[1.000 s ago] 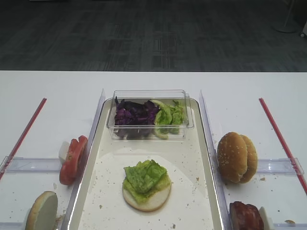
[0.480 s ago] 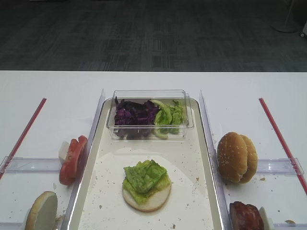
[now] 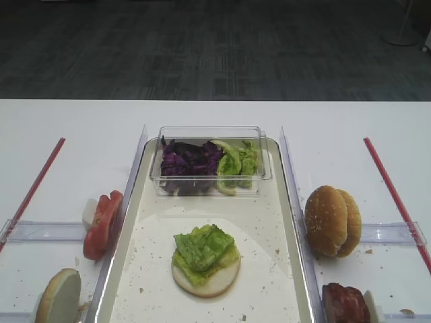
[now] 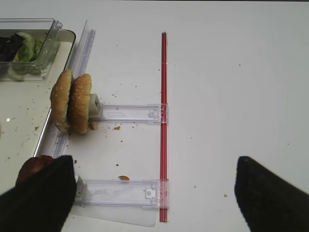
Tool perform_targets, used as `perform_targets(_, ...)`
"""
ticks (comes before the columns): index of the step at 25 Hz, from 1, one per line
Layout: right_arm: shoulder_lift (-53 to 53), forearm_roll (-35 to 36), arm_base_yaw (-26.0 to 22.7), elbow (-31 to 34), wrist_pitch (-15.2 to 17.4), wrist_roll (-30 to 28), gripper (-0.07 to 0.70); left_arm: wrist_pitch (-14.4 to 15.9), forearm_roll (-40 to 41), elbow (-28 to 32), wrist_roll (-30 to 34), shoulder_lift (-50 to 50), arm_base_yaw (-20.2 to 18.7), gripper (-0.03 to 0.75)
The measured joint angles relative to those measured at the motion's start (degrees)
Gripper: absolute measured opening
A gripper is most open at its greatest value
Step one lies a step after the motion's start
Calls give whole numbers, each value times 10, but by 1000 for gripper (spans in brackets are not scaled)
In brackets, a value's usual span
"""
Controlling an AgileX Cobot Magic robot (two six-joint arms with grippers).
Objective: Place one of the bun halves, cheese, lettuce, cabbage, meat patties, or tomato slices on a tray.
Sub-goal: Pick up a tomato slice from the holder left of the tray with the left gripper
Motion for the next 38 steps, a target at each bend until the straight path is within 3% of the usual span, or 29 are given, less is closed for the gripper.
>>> perform_targets(12,0,0,0,0,0,1,678,-81,-50,-97,26,309,0,439)
perform_targets(28,0,0,0,0,0,1,678,-104,-56,-192,39,700,0,439)
perform_targets(38,0,0,0,0,0,1,678,-109,-57,-252,51,795,0,439)
